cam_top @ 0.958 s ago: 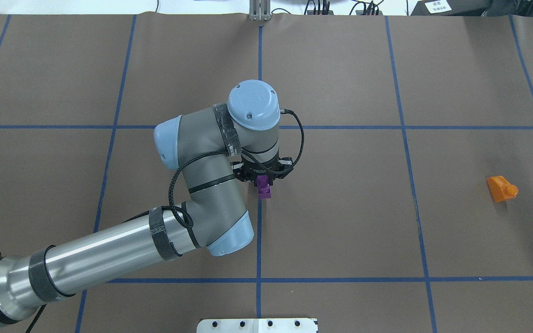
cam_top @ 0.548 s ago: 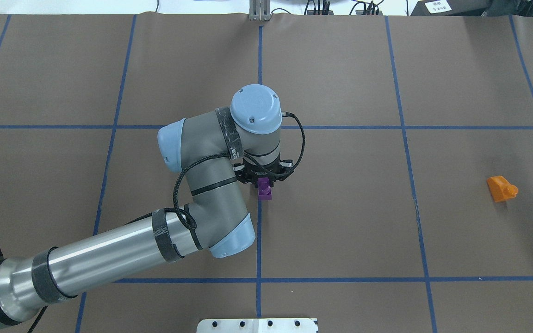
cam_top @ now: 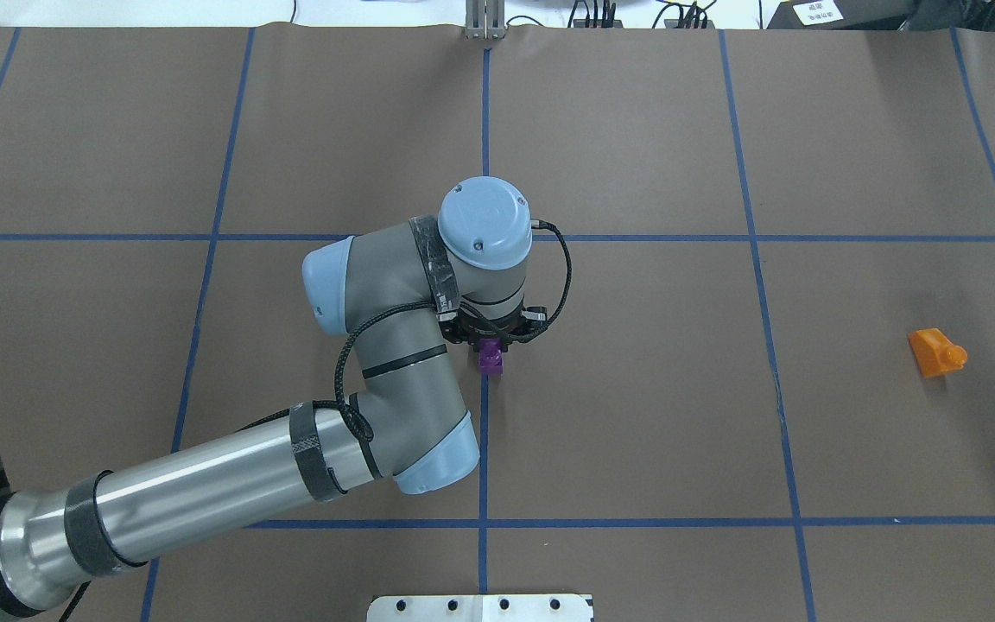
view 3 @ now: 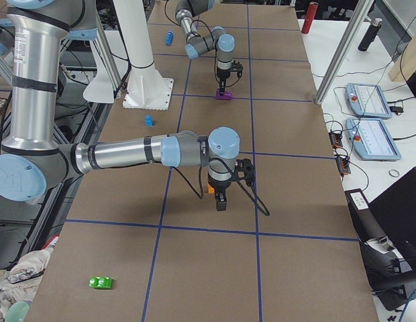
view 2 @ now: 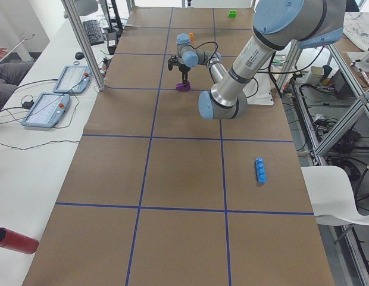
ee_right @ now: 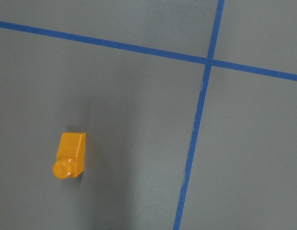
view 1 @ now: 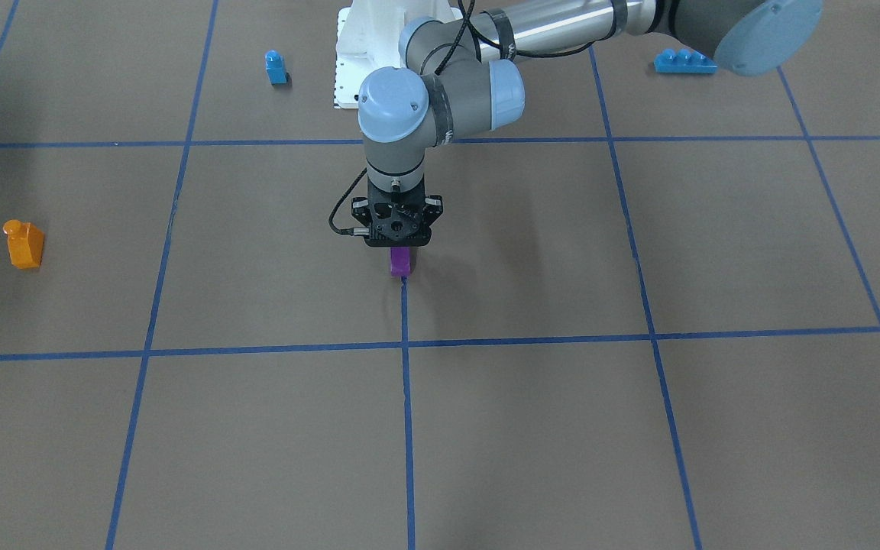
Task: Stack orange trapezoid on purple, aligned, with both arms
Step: 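Release the purple block with the left gripper while the right gripper reaches out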
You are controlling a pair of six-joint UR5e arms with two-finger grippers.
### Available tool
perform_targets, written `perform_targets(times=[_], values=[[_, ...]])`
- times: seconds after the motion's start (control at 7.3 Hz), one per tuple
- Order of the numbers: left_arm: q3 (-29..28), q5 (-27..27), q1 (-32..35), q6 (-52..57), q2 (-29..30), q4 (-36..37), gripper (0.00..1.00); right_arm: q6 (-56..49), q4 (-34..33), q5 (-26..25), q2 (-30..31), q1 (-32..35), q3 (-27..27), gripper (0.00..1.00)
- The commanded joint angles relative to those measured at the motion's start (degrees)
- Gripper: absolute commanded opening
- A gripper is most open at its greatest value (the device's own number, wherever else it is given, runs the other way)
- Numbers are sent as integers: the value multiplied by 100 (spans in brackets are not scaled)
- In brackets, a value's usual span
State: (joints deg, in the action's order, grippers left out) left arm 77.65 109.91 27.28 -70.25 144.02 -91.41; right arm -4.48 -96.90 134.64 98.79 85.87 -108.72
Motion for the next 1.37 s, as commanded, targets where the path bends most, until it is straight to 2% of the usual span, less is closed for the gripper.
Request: perform_targets(times=[0.0, 0.14, 0.27, 0.41, 0.55, 0.68, 0.82, 0.96, 1.1, 1.23], values=[[-4, -5, -38, 38, -15, 1, 34, 0, -4, 1, 0, -9, 9, 100], [-4, -5, -47, 38, -15, 1, 51, 0, -4, 1, 0, -9, 9, 100], [-4, -13, -47, 38, -23, 1, 72, 0, -4, 1, 0, -9, 9, 100], [-13, -205, -108, 38, -24, -8, 99, 0, -4, 1, 9, 0, 17, 100], [-13, -416, -196, 20, -24, 9, 100, 0, -4, 1, 9, 0, 26, 100], [196, -365, -110, 38, -15, 53, 99, 0, 13, 1, -17, -9, -17, 100], [694, -234, 39, 90, -58, 210, 99, 43, 31, 10, -17, -9, -52, 100], [1378, 176, 241, 308, -328, 742, 99, 253, 40, 36, -17, -26, -96, 100], [2472, 319, 347, 789, -914, 1296, 99, 699, 205, 45, -26, -209, -279, 100], [3632, 355, 496, 1202, -1720, 1667, 99, 1364, 738, 45, 0, -533, -264, 100]])
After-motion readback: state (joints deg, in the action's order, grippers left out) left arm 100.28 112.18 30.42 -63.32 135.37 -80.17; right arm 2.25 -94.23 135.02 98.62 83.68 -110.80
